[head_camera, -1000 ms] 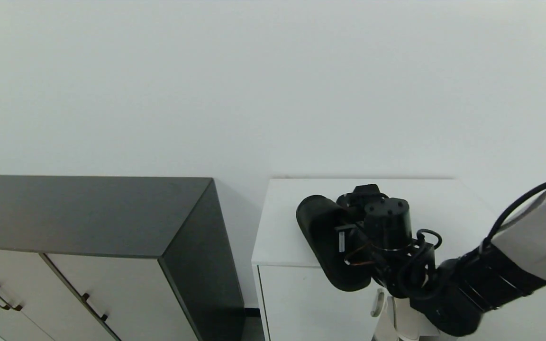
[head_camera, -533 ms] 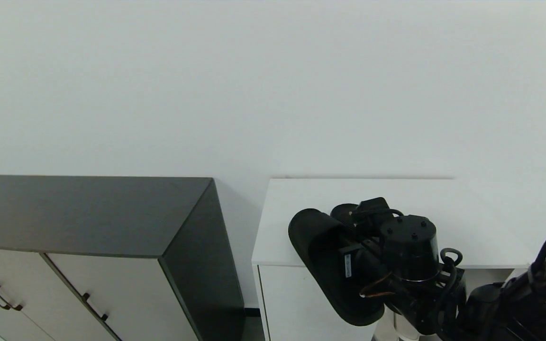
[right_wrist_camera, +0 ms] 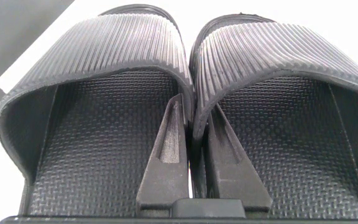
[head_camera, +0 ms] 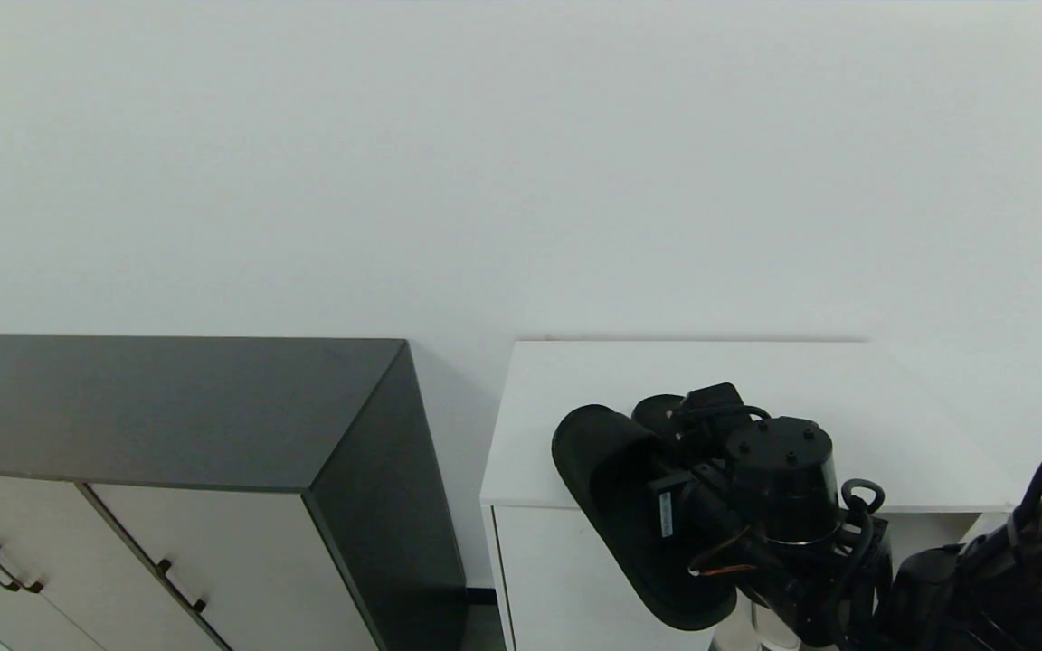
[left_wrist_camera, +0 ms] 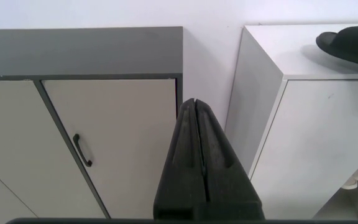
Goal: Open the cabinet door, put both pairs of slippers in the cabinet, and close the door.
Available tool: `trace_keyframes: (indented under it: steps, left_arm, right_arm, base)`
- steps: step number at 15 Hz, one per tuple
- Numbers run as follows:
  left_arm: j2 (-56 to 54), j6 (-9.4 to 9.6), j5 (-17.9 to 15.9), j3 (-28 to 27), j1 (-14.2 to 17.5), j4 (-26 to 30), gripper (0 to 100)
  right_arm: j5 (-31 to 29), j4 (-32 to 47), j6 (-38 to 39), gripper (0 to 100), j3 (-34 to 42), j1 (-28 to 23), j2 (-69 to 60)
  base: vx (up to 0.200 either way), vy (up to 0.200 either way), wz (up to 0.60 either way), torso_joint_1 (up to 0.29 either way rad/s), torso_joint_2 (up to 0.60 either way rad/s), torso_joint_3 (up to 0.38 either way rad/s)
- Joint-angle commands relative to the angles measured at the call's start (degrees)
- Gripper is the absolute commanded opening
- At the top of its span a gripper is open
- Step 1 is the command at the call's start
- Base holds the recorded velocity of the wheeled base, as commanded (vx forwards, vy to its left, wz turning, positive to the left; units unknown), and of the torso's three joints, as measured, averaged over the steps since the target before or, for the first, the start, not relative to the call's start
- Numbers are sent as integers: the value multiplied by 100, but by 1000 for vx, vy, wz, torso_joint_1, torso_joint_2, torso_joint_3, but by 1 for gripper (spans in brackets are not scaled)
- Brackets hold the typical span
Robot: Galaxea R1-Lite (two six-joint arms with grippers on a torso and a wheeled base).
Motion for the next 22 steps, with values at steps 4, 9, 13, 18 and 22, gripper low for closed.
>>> trace_keyframes:
  steps: [4,9,13,18,22]
  left_arm:
    - [7,-1,6,0,0,0,0]
    - [7,-1,-3,0,0,0,0]
    - [7,-1,6,0,0,0,0]
    - [7,-1,6,0,0,0,0]
    - [7,-1,6,0,0,0,0]
  right_arm:
    - [-1,-9,2,0,-8,2,23]
    - [-27,-9,2,0,0,2,5]
    - [-45,-18,-7,0,-8,-7,5]
    - [-45,-18,-7,0,0,-16,5]
    - [-45,-18,2,0,9,-16,23]
  base:
    - [-50,0,0,1,1,2]
    - [-200,0,0,1,2,4]
    - [-200,0,0,1,5,1]
    - [-200,0,0,3,2,4]
    - [-50,0,0,1,1,1]
